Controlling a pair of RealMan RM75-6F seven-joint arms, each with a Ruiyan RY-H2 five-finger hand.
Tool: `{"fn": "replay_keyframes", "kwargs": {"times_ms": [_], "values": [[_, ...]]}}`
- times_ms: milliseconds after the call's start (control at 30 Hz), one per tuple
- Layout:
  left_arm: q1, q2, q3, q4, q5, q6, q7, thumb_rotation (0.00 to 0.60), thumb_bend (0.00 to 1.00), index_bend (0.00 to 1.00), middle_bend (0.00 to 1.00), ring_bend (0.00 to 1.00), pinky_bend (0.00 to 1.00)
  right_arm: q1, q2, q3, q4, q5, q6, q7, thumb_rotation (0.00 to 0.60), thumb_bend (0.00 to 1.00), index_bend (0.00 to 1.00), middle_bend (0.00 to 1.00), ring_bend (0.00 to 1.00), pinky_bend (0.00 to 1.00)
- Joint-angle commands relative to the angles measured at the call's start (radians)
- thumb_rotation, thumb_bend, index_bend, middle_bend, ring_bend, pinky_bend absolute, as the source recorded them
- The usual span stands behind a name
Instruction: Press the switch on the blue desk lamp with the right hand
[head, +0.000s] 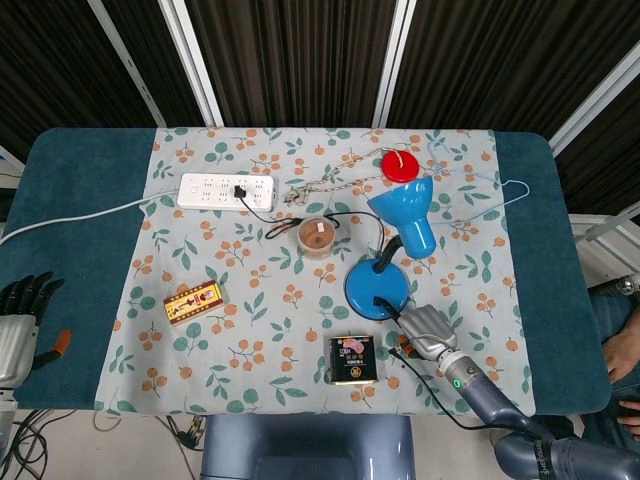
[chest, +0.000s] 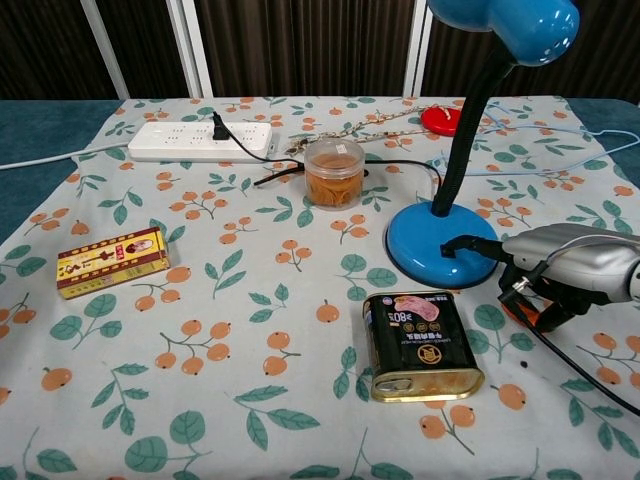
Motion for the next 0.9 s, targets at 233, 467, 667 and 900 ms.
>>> {"fn": "replay_keyframes", "kwargs": {"times_ms": [233,467,667,900], "values": [[0.0,0.001,0.0,-0.001,-0.001,-0.001,-0.003,0.6,0.35,0.15,0.07,0.05,0.1,0.029,0.019,0.009,0.001,0.069,-0.041,-0.043,0.6,0.62,0.02,0.71,0.8,1.0],[0.001,0.002,0.0,-0.003,0.0,0.001,-0.003,0.6,0.35,0.15,0.07,0.05,0.1,0.025,0.033,0.029,-0.02,0.094,0.0,-0.05,0.6,0.62,0.02,0.71,0.8,1.0],[0.001,0.003,0.0,-0.004,-0.002,-0.001,-0.005,0.6,0.35,0.15,0.07,0.05,0.1,-0.016,0.06,0.064,-0.046,0.052,0.146,-0.032,0.6,0.6,0.02,0.55,0.66,1.0],[0.001,0.003,0.002,-0.007,-0.002,-0.002,-0.003,0.6,0.35,0.15,0.07,0.05,0.1,-0.085,0.176,0.045,-0.146,0.015,0.263,-0.043,0.6,0.43,0.02,0.37,0.43,1.0]]}}
